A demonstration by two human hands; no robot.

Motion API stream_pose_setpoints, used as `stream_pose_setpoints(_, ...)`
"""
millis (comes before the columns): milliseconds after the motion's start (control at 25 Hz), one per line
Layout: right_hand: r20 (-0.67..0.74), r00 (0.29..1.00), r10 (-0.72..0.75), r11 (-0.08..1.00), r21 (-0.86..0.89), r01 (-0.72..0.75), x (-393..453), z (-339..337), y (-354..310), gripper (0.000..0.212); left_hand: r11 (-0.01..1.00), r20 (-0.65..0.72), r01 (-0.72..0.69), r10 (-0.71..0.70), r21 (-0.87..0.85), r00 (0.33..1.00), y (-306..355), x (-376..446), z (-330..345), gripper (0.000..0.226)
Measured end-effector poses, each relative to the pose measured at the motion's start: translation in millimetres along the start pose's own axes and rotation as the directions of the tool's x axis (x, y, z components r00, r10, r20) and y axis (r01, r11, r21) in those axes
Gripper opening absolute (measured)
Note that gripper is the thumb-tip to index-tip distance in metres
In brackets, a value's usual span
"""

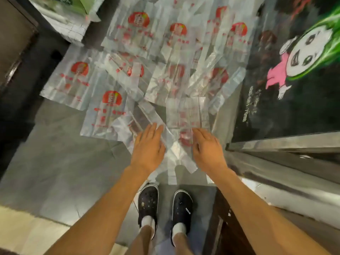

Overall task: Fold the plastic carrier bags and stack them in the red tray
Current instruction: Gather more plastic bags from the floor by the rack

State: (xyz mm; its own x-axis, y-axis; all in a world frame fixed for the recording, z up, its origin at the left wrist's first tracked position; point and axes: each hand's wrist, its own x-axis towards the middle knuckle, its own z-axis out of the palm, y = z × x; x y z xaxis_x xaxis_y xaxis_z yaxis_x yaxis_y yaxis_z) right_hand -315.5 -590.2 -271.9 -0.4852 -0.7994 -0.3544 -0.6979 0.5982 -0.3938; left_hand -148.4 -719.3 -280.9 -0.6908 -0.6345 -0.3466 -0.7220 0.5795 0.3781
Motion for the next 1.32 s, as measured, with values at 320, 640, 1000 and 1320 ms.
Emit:
stream_pose_setpoints(320, 0.113, 0.992, 0.049, 0.995, 0.084, -0.059, 91, 193, 80, 0.055, 0.980, 0.120, 0.151, -0.136, -0.129, 0.983, -69, 74, 229, 0.068)
stream_pose_setpoints(640, 0.140, 0.983, 0.120, 0.974, 0.176, -0.144, 161, 315, 132, 0.055, 0.994, 0.193, 0.105, -0.109, 0.032, 0.975, -121, 130, 353, 0.084)
stream_pose_setpoints(1000, 0.061, 0.959, 0.276, 0.947, 0.156, -0.282, 132, 311, 162, 0.042, 0.998, 0.159, 0.037, -0.044, 0.048, 0.986, -194, 107, 320, 0.070)
stream_pose_setpoints(1320, 0.022, 0.956, 0.293, 0.944, -0.163, -0.286, 152, 352, 115, 0.057, 0.926, 0.030, 0.375, -0.374, -0.047, 0.927, -125, 119, 356, 0.063)
